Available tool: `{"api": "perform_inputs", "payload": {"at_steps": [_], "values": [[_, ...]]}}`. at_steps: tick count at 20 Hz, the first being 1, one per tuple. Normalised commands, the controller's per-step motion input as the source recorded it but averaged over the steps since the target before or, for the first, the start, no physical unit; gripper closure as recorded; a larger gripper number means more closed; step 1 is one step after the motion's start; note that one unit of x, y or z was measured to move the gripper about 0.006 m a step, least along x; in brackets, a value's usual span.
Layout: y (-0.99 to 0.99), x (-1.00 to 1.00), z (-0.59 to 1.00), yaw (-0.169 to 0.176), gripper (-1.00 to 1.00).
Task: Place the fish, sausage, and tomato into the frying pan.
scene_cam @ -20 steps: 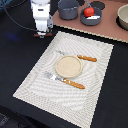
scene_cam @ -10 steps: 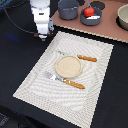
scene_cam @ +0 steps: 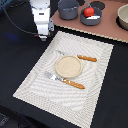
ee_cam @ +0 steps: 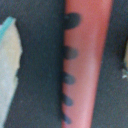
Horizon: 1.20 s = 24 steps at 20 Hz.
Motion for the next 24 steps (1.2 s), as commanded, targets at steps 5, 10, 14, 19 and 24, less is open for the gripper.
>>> {"api": "perform_inputs", "payload": {"at_steps": [5, 10, 14, 19, 24], "values": [[-0.12, -0.36, -0.2, 0.051, 1.0], [-0.06, -0.83, 0.07, 0.084, 1.0], [0.03, -0.92, 0.89, 0.056, 1.0], [0.13, -0.35, 1.0, 0.083, 1.0], [0.09, 0.87, 1.0, 0.014, 1.0]]}}
